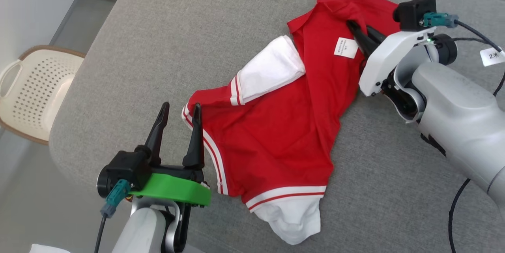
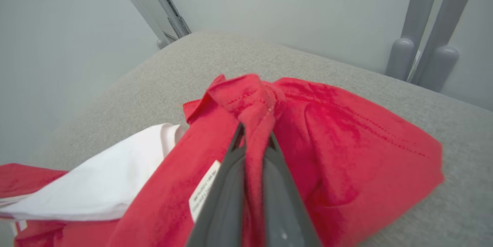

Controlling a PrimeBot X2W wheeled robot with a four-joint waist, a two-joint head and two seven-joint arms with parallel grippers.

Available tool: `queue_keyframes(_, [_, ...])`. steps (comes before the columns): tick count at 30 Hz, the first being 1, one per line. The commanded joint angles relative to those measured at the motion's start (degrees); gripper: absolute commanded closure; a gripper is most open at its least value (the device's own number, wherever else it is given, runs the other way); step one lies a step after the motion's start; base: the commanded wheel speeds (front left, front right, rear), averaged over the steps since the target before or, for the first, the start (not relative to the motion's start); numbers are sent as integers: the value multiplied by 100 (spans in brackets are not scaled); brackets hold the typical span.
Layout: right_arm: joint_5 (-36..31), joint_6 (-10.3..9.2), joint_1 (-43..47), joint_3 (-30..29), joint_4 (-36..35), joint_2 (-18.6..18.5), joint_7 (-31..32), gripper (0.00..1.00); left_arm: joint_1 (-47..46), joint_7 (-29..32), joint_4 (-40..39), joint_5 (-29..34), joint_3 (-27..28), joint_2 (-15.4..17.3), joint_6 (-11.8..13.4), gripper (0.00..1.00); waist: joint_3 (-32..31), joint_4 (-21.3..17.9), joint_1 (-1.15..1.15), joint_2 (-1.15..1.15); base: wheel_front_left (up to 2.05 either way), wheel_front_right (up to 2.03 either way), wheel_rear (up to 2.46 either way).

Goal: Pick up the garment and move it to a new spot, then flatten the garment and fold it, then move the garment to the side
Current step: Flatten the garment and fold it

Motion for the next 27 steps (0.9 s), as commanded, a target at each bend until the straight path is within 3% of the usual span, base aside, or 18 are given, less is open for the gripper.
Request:
queue_keyframes(1, [60, 1, 131, -1, -92, -30, -119, 100, 108, -3, 47, 60, 68, 5, -33, 0, -380, -343, 0, 0, 0, 0, 0])
queue_keyframes(8, [342, 1, 803, -297, -837, -352, -362, 100, 316, -3, 239, 265, 342, 134, -139, 0, -969, -937, 0, 0, 0, 0, 0])
queue_keyframes(20, [586, 2, 2991, -1289, -2520, -1475, -367, 100, 866, 6, 289, 217, 580, 419, -71, 0, -1761, -1735, 0, 0, 0, 0, 0])
queue_keyframes(27, [716, 2, 4241, -1756, -2815, -1953, -223, 100, 1087, 58, 150, 175, 604, 492, -13, 0, -1870, -2086, 0, 0, 0, 0, 0])
